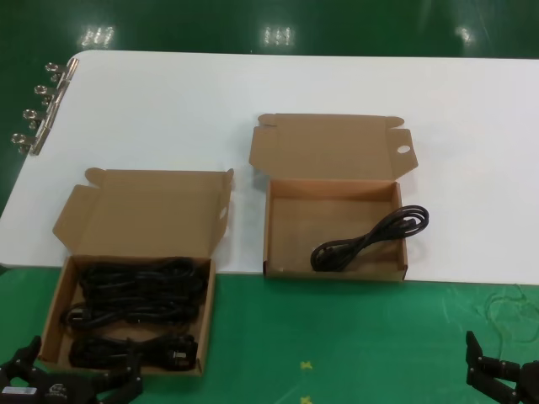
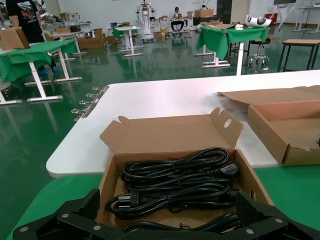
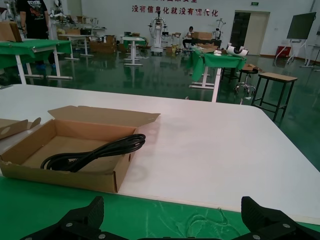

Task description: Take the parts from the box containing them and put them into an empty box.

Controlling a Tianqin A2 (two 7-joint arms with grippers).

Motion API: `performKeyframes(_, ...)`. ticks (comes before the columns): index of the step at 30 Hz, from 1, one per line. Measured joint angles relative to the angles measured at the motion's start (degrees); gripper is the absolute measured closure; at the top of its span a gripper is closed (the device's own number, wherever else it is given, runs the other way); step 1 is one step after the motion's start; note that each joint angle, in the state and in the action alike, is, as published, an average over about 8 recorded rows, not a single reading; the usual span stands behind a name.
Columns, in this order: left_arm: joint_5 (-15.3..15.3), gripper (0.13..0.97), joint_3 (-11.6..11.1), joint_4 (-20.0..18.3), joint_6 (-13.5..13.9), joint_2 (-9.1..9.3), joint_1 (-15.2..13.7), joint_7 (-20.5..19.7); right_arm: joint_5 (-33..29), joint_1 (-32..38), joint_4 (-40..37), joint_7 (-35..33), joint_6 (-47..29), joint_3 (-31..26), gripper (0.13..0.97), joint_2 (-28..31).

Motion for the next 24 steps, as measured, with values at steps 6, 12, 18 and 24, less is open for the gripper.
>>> performKeyframes(6,0.0,0.132,0.0,0.0,0.0,0.0,0.0,0.0,0.0,0.0,0.0,0.0,0.0,0.0,0.129,0.0)
performKeyframes(12,0.0,0.132,0.0,0.0,0.0,0.0,0.0,0.0,0.0,0.0,0.0,0.0,0.0,0.0,0.129,0.0)
performKeyframes(18,0.0,0.132,0.0,0.0,0.0,0.0,0.0,0.0,0.0,0.0,0.0,0.0,0.0,0.0,0.129,0.0)
performKeyframes(24,0.0,0.132,0.0,0.0,0.0,0.0,0.0,0.0,0.0,0.0,0.0,0.0,0.0,0.0,0.129,0.0)
